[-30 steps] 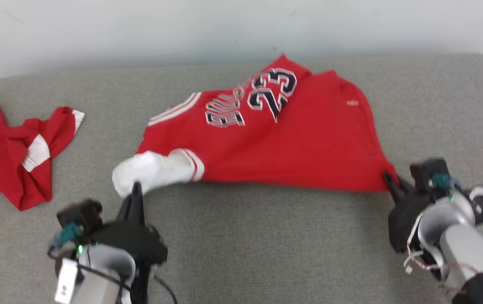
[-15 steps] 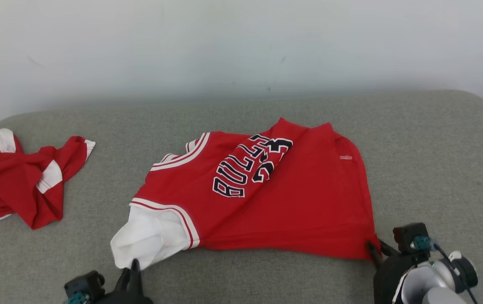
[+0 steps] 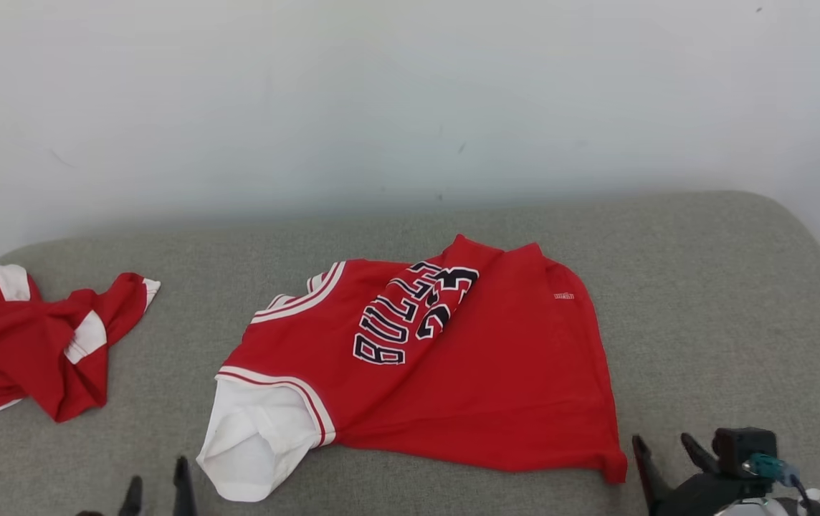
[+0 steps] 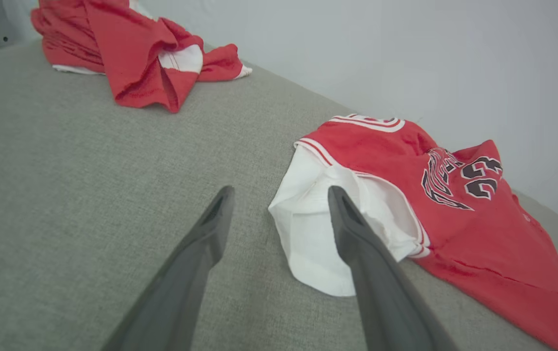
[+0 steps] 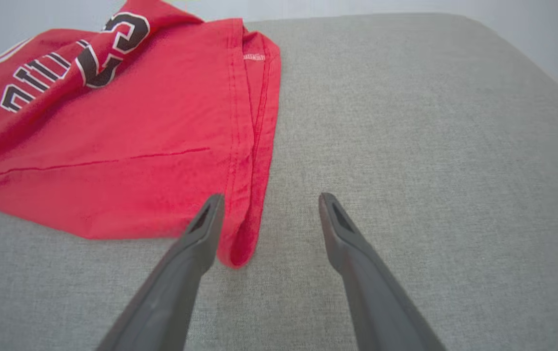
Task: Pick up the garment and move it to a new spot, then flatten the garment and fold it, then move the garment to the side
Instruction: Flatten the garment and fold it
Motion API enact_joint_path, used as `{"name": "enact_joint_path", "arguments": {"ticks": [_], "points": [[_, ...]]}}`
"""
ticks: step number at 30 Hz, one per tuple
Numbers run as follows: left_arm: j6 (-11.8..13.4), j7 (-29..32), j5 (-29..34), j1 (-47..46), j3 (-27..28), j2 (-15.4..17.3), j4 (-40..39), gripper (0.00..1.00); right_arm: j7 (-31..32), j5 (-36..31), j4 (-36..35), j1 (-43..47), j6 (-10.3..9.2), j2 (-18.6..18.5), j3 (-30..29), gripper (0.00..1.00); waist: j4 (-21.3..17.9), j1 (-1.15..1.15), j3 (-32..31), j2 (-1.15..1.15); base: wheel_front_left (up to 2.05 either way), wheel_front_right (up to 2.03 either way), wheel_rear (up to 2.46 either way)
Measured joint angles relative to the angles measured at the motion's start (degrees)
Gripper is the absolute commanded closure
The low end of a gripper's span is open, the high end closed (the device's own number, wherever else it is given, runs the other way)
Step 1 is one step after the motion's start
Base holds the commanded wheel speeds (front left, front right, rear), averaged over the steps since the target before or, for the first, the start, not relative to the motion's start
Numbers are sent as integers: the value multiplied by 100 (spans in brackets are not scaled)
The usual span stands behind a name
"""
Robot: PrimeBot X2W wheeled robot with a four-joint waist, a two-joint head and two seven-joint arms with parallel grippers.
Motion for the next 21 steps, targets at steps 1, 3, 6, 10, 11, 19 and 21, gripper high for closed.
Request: {"name": "enact_joint_path", "arguments": {"ticks": [1, 3, 6, 10, 11, 19, 21], "points": [[-30, -44, 22, 40, 38, 43, -142, 0, -79, 22, -94, 42, -32, 20, -83, 0, -9, 0, -38, 0, 0, 0, 0], [-27, -88, 97, 157, 156, 156, -505, 0, -355, 77, -372, 136, -130, 89, -290, 0, -38, 0, -155, 0, 0, 0, 0], [22, -94, 307, 325, 201, 276, -766, 0, -584, 94, -601, 228, -178, 164, -417, 0, -80, 0, -269, 0, 0, 0, 0], [55, -94, 501, 541, 226, 371, -1107, 0, -851, 92, -872, 287, -185, 249, -444, 0, -180, 0, -391, 0, 0, 0, 0], [68, -94, 555, 565, 212, 386, -1157, 0, -907, 87, -937, 328, -215, 265, -446, 0, -209, 0, -421, 0, 0, 0, 0], [127, -41, 801, 1004, 223, 463, -1742, 0, -1167, 64, -1346, 452, -229, 310, -515, 0, -449, 0, -570, 1, 0, 0, 0], [127, 35, 849, 1033, 187, 476, -1870, 0, -1196, 73, -1424, 481, -229, 319, -559, 0, -485, 0, -583, 0, 0, 0, 0]]}}
